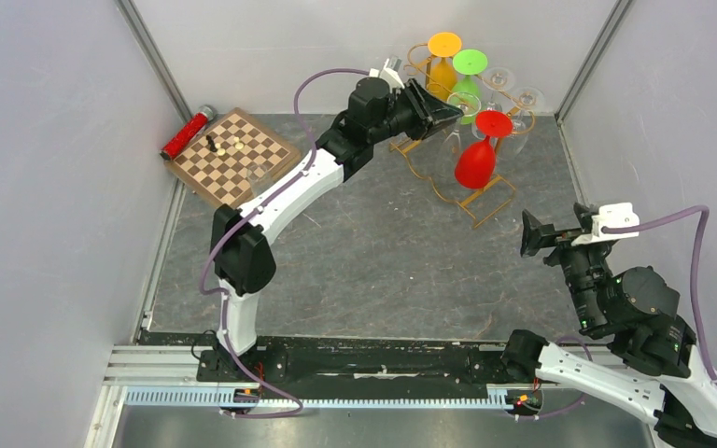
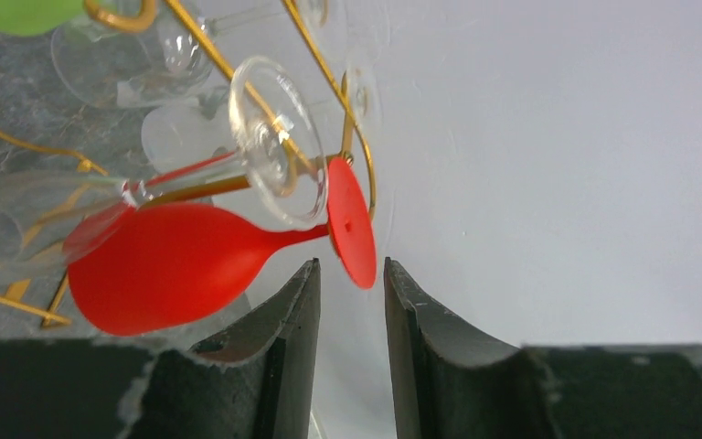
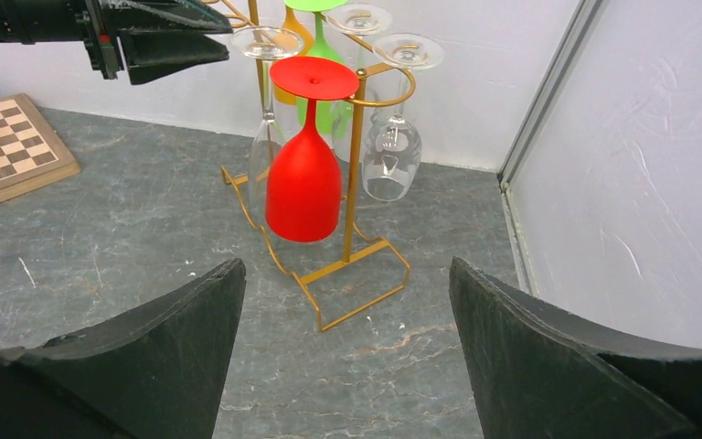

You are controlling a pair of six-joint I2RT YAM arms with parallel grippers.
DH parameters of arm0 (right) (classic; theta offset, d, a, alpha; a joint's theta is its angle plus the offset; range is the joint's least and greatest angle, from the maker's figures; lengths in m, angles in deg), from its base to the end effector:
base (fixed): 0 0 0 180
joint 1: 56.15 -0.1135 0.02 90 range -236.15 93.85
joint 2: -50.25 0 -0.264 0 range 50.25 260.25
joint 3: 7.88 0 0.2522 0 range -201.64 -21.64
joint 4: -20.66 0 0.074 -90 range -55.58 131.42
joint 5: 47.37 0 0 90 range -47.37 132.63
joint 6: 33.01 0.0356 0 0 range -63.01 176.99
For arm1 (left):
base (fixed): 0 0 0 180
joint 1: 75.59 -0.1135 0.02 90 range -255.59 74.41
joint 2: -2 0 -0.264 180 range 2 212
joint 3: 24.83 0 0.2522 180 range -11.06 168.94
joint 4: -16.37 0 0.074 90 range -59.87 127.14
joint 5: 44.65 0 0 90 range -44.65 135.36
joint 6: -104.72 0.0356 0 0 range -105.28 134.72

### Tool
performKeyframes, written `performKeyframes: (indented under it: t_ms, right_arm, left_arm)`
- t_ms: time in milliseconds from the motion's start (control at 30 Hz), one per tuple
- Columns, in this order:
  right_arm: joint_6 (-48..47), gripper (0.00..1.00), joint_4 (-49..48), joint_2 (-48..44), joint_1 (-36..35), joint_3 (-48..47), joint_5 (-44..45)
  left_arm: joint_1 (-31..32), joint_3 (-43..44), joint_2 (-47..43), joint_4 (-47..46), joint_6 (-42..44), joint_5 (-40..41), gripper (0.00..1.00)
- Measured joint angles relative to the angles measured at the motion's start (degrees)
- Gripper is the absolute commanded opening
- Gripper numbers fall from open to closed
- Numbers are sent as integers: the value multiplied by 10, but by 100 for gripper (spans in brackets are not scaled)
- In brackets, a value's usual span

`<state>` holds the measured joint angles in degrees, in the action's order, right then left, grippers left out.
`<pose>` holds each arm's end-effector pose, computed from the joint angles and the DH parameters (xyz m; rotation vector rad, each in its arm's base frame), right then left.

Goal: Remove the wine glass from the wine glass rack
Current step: Pick up the wine glass from the wine rack.

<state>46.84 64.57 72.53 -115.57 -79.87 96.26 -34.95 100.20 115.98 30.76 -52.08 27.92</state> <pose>0.0417 0.0142 0.4156 -0.1464 1.5037 0.0025 0.3593 -0.3224 0.3968 -0.1621 1.9097 -1.6145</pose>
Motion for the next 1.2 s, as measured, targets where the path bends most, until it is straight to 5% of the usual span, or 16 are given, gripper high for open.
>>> performKeyframes:
  t_ms: [1200]
  right_arm:
    - [-21, 85, -31, -12, 0, 35, 0]
  left_arm:
    - [-19, 55, 45, 12, -17, 13, 38]
